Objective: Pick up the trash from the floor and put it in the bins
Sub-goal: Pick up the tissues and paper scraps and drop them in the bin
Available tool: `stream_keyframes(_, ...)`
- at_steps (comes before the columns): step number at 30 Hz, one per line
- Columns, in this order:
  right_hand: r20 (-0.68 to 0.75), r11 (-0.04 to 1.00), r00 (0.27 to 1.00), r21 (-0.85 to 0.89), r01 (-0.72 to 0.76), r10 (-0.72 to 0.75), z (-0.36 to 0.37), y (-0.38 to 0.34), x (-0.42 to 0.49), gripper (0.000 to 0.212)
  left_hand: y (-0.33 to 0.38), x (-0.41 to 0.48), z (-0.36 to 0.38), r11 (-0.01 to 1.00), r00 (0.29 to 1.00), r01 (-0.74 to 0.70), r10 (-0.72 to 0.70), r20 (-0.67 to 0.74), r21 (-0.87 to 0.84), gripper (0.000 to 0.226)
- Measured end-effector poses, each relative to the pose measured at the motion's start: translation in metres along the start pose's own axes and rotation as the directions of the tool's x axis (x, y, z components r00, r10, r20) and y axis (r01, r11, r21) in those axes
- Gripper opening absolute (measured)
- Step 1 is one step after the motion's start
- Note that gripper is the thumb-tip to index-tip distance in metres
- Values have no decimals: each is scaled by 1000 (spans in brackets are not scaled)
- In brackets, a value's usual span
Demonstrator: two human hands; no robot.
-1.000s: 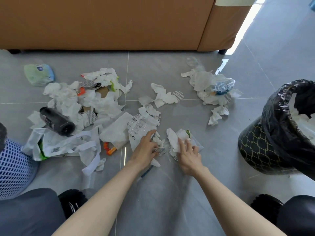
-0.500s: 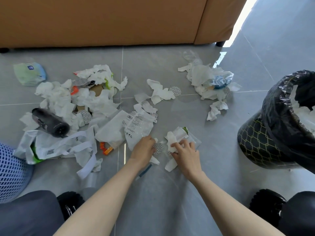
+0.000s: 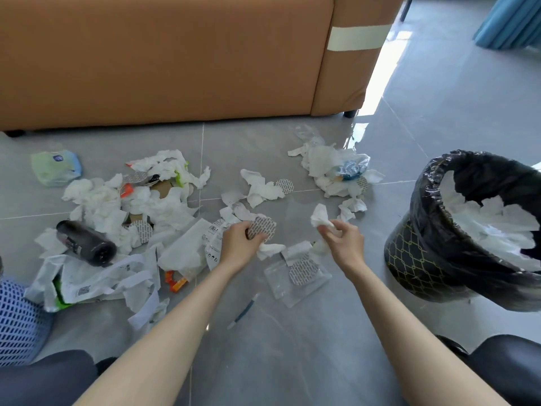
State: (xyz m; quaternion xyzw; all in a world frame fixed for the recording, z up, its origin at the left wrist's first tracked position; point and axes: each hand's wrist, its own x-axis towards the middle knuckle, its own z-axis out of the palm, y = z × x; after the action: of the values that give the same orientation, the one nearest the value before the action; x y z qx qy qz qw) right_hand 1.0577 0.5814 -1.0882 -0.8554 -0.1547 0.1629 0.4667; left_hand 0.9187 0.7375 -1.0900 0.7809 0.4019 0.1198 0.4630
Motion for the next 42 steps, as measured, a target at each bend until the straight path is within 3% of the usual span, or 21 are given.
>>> stream_keyframes(5, -132, 986, 984, 100, 133, -120, -71, -54, 7, 15, 84, 5, 4, 982, 993, -122, 119, -24, -148, 19)
stream_keyframes(9, -255, 967, 940, 62, 248, -225, -138, -80, 8, 28, 156, -1, 18, 946, 959, -271, 280, 30, -178, 12)
stream_keyframes(14, -441, 978, 885, 67, 200, -151, -226, -71, 7, 51, 241, -21, 53, 892, 904, -389, 418, 91, -231, 13)
stream_keyframes(17, -482, 991, 873, 61, 119, -75, -260, -59, -1, 54, 277, -36, 81, 865, 871, -445, 479, 114, -230, 16)
stream_keyframes(22, -382, 998, 924, -52, -40, 17, -280, -20, 0, 28, 297, -50, 140, 901, 873, -387, 426, 236, -196, 17)
stream_keyframes(25, -306, 989, 949, -101, -107, 71, -286, 1, -2, 46, 288, -48, 166, 947, 874, -247, 310, 375, -207, 28)
stream_keyframes(28, -321, 989, 946, -120, -88, 45, -288, 7, -2, 47, 279, -47, 171, 955, 853, -219, 286, 437, -199, 40)
stream_keyframes(33, -376, 998, 925, -47, 44, -59, -279, -15, 4, 34, 273, -40, 157, 939, 868, -221, 312, 387, -262, 34)
stream_keyframes(42, -218, 978, 954, 2, 209, -204, -204, -73, -2, 25, 238, -22, 74, 918, 937, -167, 262, 232, -361, 29)
